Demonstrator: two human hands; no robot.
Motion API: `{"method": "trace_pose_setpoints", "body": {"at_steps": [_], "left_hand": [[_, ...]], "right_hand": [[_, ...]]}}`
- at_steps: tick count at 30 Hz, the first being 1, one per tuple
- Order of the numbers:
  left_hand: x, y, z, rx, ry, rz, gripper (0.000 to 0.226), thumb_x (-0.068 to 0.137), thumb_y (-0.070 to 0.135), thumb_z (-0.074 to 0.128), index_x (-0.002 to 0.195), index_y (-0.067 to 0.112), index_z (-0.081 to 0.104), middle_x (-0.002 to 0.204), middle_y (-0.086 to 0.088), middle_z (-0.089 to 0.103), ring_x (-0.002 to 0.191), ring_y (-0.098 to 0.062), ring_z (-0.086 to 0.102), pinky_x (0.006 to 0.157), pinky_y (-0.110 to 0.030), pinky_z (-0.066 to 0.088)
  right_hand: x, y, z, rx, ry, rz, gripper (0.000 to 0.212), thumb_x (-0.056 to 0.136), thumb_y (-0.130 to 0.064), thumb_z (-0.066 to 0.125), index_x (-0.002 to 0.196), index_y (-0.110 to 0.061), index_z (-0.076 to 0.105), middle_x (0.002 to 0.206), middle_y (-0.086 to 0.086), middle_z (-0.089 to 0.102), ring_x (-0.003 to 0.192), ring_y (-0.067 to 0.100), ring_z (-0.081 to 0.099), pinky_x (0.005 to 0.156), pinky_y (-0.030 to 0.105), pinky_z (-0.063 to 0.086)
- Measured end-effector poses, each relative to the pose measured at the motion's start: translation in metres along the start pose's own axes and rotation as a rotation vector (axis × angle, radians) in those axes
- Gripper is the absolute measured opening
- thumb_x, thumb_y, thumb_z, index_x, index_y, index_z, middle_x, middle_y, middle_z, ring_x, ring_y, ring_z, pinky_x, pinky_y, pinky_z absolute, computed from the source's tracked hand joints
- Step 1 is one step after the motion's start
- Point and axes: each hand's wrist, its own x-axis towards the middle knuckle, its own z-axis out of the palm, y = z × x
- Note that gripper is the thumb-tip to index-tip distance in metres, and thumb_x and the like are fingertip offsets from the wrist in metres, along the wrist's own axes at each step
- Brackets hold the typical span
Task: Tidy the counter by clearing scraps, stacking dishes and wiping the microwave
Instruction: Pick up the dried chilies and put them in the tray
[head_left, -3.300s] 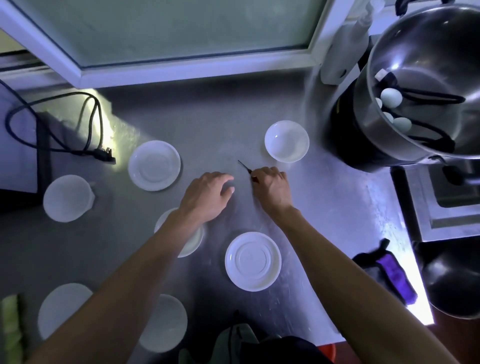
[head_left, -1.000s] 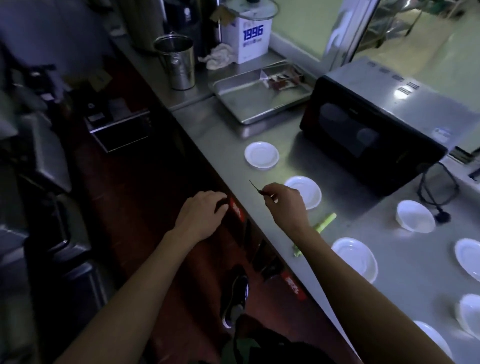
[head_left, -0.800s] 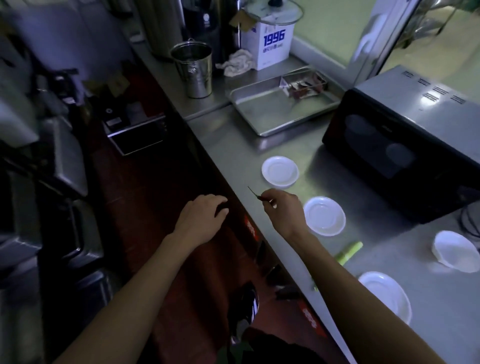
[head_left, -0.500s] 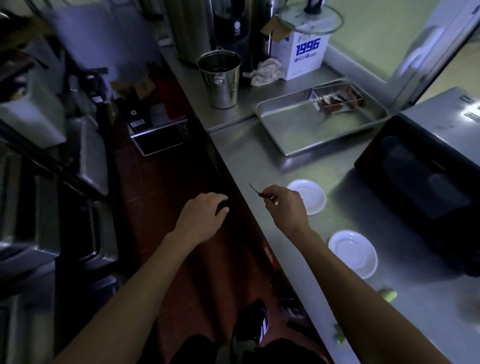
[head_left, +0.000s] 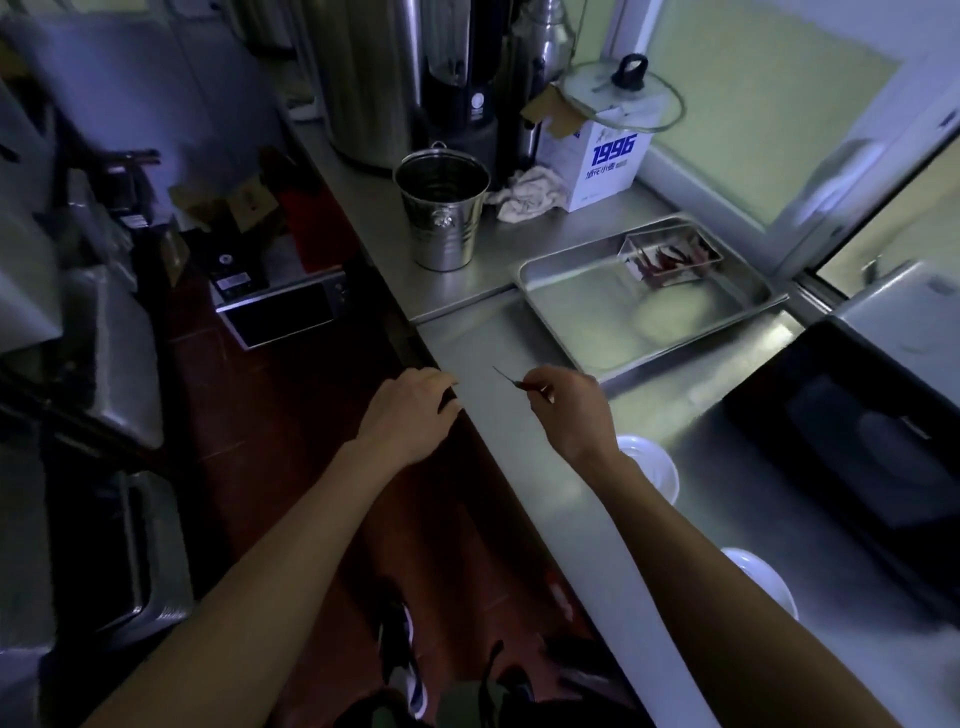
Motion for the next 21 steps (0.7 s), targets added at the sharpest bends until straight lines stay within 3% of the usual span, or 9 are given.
{"method": "trace_pose_setpoints", "body": {"at_steps": [9, 17, 21], "left_hand": [[0.082, -0.042, -0.019, -0.039, -0.068, 0.117, 0.045, 0.100, 0.036, 0.050, 0.141, 0.019, 0.052, 0.143, -0.006, 0.053, 0.131, -0.026, 0.047, 0.108, -0.043, 0.038], [0.151, -0.013, 0.025, -0.067, -0.193, 0.283, 0.041, 0.097, 0.034, 0.053, 0.136, 0.022, 0.055, 0.138, -0.002, 0.056, 0.127, -0.024, 0.049, 0.106, -0.041, 0.039], [0.195, 0.010, 0.042, -0.041, -0.260, 0.332, 0.042, 0.095, 0.032, 0.054, 0.136, 0.026, 0.056, 0.138, 0.001, 0.057, 0.127, -0.023, 0.050, 0.106, -0.040, 0.041]], "right_hand": [[0.043, -0.008, 0.012, -0.021, 0.131, 0.170, 0.023, 0.086, -0.011, 0.064, 0.101, -0.024, 0.075, 0.098, -0.006, 0.075, 0.088, 0.018, 0.067, 0.072, 0.036, 0.056], [0.046, 0.048, 0.008, 0.001, 0.177, 0.403, 0.024, 0.087, -0.012, 0.064, 0.100, -0.028, 0.076, 0.095, -0.009, 0.075, 0.085, 0.014, 0.068, 0.074, 0.029, 0.054], [0.065, 0.084, 0.002, 0.022, 0.212, 0.491, 0.021, 0.089, -0.010, 0.063, 0.100, -0.022, 0.076, 0.096, -0.003, 0.075, 0.090, 0.020, 0.068, 0.079, 0.034, 0.054]]}}
